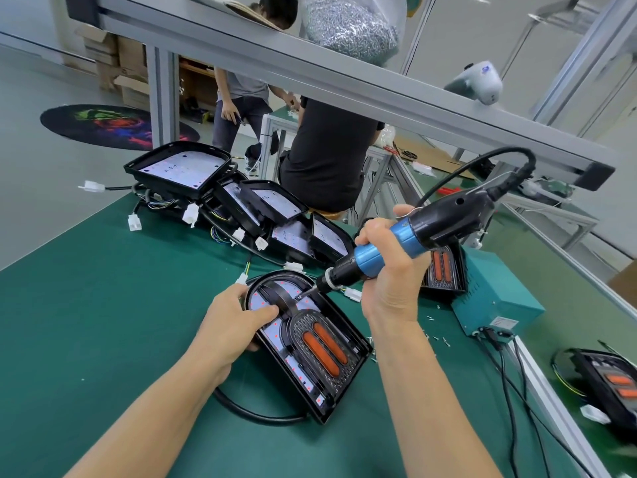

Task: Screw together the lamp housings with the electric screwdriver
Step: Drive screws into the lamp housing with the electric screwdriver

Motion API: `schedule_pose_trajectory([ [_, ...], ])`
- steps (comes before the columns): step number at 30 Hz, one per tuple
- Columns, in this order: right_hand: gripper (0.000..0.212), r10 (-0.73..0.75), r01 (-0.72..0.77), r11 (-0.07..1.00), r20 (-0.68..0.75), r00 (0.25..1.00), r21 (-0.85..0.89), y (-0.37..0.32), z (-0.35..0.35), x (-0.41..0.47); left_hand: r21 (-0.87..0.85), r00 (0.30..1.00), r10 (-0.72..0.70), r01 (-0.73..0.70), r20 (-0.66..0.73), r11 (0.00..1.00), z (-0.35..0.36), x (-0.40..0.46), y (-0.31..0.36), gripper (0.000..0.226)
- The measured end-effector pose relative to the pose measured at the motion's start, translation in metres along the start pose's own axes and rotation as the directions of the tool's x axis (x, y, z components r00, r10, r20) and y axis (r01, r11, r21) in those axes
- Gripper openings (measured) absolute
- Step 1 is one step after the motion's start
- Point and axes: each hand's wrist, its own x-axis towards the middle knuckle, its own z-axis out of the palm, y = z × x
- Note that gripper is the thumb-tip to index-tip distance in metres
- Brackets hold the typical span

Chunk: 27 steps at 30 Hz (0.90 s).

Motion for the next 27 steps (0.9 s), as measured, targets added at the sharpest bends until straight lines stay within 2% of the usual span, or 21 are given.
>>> schedule_pose_trajectory([
  [10, 0.03, 0.058, -0.053, 0.998, 0.103, 0.993, -0.046, -0.0044, -0.0009, 0.0008, -0.024, 1.0, 0.009, -0.009, -0.019, 1.0, 0.0019, 0.0001, -0.0023, 0.012],
  [14, 0.018, 0.068, -0.06, 0.996, 0.143, 0.987, -0.059, -0.0054, 0.0005, 0.0006, -0.032, 1.0, 0.014, -0.015, -0.028, 0.999, 0.0031, 0.0004, -0.0025, 0.011],
  [22, 0.032, 0.056, -0.049, 0.998, 0.171, 0.984, -0.044, -0.0026, -0.0011, -0.001, -0.061, 0.999, 0.017, -0.019, -0.045, 0.998, 0.0041, 0.001, -0.0051, 0.011],
  [24, 0.033, 0.061, -0.051, 0.997, 0.213, 0.975, -0.056, -0.0038, -0.0027, -0.0015, -0.069, 0.999, 0.021, -0.023, -0.031, 0.997, 0.005, 0.0022, -0.004, 0.006],
  [27, 0.032, 0.049, -0.016, 0.993, 0.299, 0.953, -0.113, -0.0066, -0.0006, -0.002, -0.047, 0.999, 0.033, -0.033, 0.005, 0.998, 0.0055, 0.0064, -0.0026, 0.018],
])
